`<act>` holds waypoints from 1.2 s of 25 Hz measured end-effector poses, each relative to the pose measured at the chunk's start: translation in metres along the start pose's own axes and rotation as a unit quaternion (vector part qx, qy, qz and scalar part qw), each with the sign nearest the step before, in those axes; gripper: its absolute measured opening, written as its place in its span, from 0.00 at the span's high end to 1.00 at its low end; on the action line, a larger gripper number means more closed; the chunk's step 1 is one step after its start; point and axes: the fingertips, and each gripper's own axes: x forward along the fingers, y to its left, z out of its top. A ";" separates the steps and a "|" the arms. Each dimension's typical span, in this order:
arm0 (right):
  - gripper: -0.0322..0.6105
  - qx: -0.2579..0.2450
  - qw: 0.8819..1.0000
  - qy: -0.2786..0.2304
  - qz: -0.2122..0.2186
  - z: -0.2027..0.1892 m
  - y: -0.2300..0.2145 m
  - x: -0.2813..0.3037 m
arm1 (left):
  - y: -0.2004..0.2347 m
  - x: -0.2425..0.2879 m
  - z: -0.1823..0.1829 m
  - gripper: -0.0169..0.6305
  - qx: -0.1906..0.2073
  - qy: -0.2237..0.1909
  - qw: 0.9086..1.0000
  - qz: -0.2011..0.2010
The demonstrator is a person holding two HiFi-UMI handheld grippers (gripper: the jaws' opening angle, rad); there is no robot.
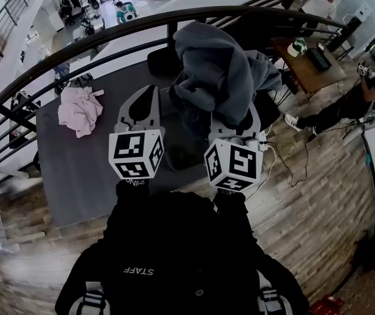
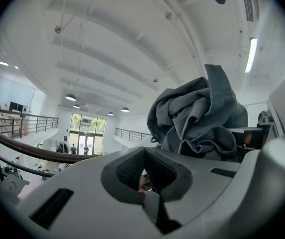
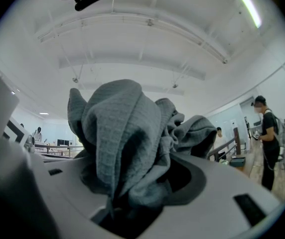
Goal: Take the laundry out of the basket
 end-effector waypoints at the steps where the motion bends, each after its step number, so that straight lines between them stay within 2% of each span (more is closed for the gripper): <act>1: 0.57 0.000 1.000 0.001 0.000 -0.001 0.001 0.000 | 0.000 0.000 -0.001 0.97 0.000 0.001 1.000 0.000; 30: 0.56 -0.014 1.000 -0.001 0.012 0.000 0.008 0.004 | 0.006 -0.001 -0.004 0.97 0.001 0.003 1.000 0.009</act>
